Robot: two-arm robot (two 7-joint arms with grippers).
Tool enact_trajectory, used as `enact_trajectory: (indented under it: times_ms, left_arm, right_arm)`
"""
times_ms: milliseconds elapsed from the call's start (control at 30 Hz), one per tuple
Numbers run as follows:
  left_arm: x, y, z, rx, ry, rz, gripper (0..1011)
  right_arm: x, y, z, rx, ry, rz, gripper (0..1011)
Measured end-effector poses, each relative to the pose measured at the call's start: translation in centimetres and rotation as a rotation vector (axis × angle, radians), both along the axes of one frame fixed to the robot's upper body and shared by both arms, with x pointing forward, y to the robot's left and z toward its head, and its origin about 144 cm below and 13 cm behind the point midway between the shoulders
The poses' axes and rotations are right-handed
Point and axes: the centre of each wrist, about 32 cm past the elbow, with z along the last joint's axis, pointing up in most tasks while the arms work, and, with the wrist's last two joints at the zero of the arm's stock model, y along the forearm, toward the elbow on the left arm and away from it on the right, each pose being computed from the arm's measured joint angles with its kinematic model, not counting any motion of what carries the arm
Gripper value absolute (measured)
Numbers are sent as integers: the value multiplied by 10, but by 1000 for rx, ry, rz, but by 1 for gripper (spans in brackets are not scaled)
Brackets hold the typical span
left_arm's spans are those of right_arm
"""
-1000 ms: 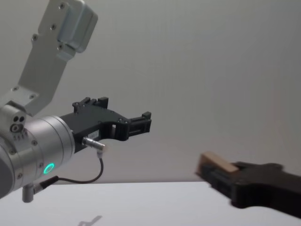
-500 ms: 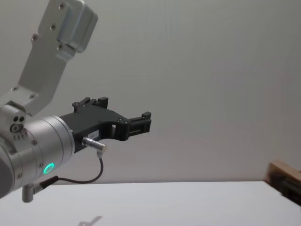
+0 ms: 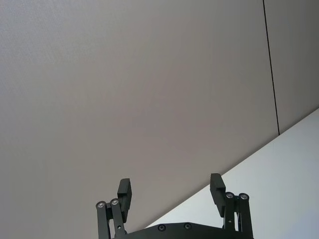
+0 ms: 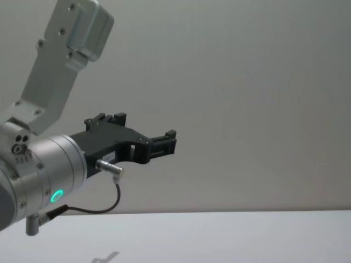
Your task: Use the one hand to pick up the stamp and affix it onto the A4 paper.
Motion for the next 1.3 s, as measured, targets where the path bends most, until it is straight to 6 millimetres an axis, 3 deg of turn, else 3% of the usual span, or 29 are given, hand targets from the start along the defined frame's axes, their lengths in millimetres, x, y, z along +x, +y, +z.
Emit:
enact_trajectory:
  times_ms: [533,1300]
  left_arm:
    - [0,0,0,0,0,0,1001]
    - [0,0,0,0,0,0,1001]
  right_arm:
    - [-1,-13,-11,-38,10,-36,221]
    - [6,-2,-25,-49,32,-37,220]
